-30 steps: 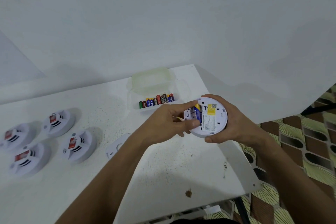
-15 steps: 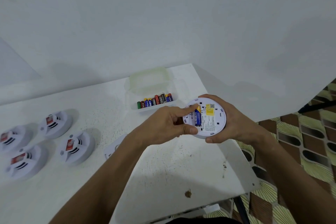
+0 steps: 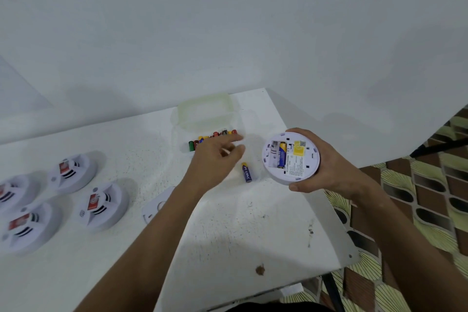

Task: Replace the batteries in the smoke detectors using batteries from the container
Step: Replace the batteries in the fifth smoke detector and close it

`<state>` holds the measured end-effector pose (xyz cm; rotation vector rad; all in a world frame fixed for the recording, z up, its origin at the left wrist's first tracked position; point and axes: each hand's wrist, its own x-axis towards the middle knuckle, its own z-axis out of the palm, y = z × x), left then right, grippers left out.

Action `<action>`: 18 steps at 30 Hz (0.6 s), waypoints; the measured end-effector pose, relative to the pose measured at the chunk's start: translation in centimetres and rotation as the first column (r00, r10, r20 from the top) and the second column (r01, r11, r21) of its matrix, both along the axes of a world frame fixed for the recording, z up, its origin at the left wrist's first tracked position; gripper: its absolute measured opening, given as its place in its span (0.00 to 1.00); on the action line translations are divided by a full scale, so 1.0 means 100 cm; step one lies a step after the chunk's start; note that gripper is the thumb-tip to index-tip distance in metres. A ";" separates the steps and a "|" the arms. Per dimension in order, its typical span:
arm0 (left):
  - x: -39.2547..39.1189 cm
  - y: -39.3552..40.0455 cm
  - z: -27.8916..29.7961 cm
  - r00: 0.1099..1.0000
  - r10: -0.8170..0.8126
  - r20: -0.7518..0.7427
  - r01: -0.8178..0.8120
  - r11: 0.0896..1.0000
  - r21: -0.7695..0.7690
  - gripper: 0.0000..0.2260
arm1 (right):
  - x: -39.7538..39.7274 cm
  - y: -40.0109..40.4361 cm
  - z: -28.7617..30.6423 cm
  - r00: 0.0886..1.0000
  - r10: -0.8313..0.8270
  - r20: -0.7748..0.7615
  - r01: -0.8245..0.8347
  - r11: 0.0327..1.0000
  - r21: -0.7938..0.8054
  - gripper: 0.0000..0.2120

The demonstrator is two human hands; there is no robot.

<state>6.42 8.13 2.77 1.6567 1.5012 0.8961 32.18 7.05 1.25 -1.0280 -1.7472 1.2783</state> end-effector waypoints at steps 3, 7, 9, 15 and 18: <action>-0.002 0.010 -0.012 0.932 -0.070 -0.356 0.015 0.988 -0.155 0.17 | 0.005 -0.005 -0.006 1.000 -0.006 0.010 0.006 1.000 -0.016 0.43; 0.007 0.018 -0.021 0.879 -0.149 -0.453 0.033 0.967 -0.253 0.22 | 0.006 -0.011 -0.009 1.000 -0.002 0.006 0.002 0.999 -0.037 0.42; 0.009 0.021 -0.026 0.877 -0.138 -0.460 0.015 0.965 -0.261 0.21 | 0.007 -0.014 -0.010 1.000 0.000 0.027 0.001 0.999 -0.033 0.41; 0.011 0.022 -0.032 0.885 -0.174 -0.432 0.043 0.954 -0.297 0.14 | 0.010 -0.020 -0.013 0.999 0.010 0.032 -0.008 0.998 -0.060 0.42; 0.012 0.019 -0.027 0.922 -0.119 -0.369 0.004 0.955 -0.297 0.10 | 0.007 -0.021 -0.014 0.999 0.011 0.031 -0.009 0.997 -0.073 0.42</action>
